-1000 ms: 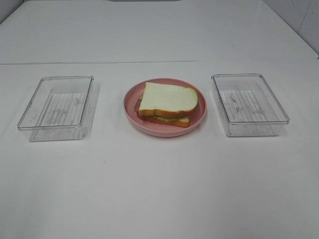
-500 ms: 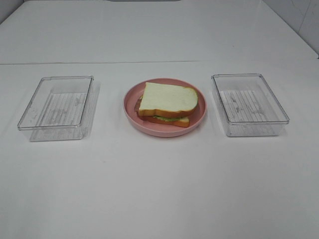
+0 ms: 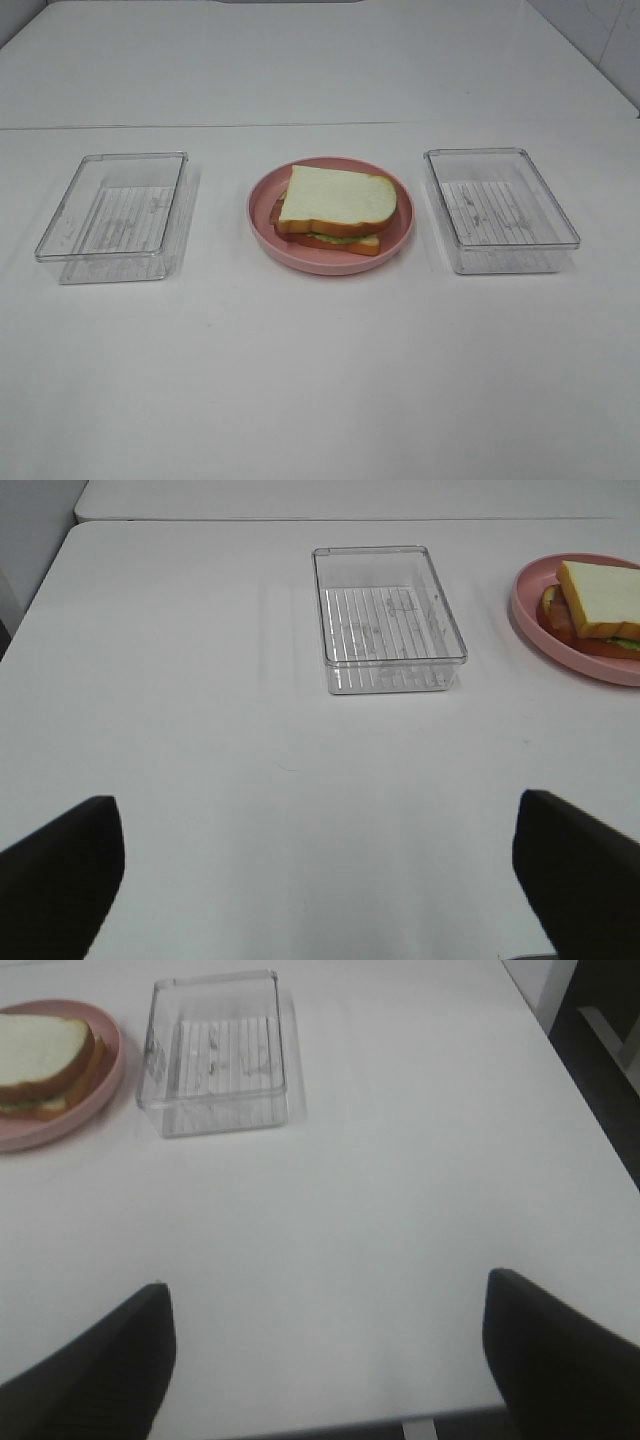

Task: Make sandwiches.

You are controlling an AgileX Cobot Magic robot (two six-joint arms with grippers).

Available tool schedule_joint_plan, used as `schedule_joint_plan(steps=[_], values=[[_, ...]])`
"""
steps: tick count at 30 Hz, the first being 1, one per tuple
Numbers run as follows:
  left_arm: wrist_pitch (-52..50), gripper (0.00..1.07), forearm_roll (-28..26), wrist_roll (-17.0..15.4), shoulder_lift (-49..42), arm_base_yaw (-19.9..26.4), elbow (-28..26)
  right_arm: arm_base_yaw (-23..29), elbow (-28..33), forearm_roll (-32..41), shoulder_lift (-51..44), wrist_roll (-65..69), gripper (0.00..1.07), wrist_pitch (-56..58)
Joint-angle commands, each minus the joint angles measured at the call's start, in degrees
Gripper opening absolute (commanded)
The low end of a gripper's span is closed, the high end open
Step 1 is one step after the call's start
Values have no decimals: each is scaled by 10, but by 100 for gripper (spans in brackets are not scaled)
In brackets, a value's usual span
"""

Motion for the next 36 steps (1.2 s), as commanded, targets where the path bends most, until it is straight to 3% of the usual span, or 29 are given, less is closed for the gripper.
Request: schedule_joint_plan(steps=[1,36], values=[[-6,98,-3,-6,-10,-1,3,-2,19,11,-13,-14,80,-45],[-6,98,-5,-6,-10,-1,3,19,18,13,-14,-11,80,-45]])
